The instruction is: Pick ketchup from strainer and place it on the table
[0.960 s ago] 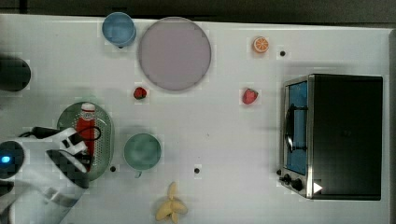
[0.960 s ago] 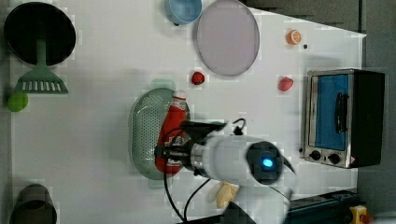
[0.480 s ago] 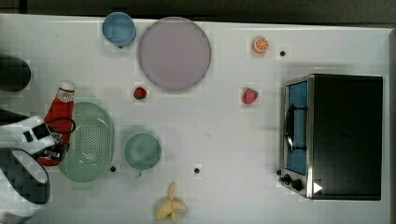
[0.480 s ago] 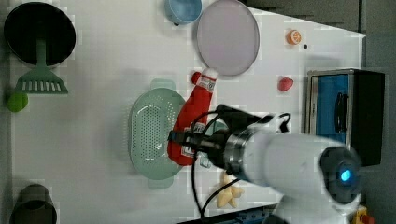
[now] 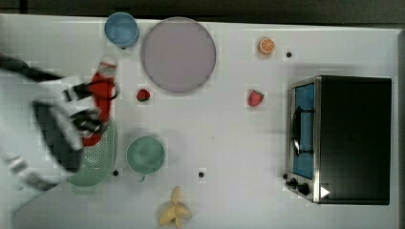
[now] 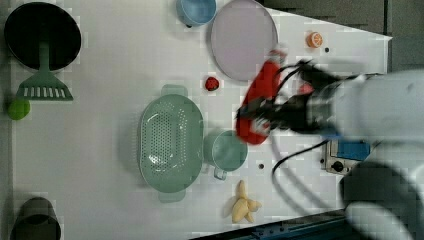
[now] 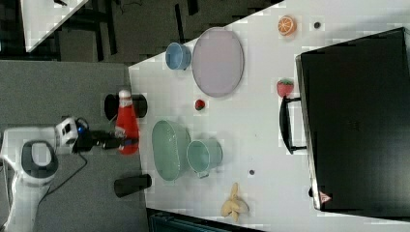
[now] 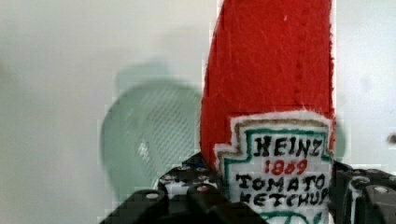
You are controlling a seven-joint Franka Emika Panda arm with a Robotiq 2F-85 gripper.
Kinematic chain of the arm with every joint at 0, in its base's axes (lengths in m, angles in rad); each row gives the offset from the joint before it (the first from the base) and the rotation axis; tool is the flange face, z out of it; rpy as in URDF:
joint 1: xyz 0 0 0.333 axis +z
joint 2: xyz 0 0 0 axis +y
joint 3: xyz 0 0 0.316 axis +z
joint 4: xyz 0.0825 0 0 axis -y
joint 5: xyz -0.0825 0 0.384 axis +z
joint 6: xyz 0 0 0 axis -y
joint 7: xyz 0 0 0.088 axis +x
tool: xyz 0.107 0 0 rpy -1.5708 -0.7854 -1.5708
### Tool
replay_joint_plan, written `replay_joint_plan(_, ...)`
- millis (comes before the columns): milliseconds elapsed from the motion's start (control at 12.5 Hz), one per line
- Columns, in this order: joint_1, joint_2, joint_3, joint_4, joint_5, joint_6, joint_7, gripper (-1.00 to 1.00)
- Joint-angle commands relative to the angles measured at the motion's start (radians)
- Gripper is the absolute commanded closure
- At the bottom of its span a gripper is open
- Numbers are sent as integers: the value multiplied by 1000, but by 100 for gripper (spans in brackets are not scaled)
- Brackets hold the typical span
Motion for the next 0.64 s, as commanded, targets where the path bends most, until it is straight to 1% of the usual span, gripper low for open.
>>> replay_joint_plan(80,-94,-8,-116,12,9,-3,-155,-19)
replay_joint_plan(240,-110,-10,-200,12,5,-1,-275,-19)
replay_joint_plan(480,-118,-10,-319,-2,5,2,-435,-19)
replay_joint_plan(640,-120,-10,-381,-35,5,25,-488,-19)
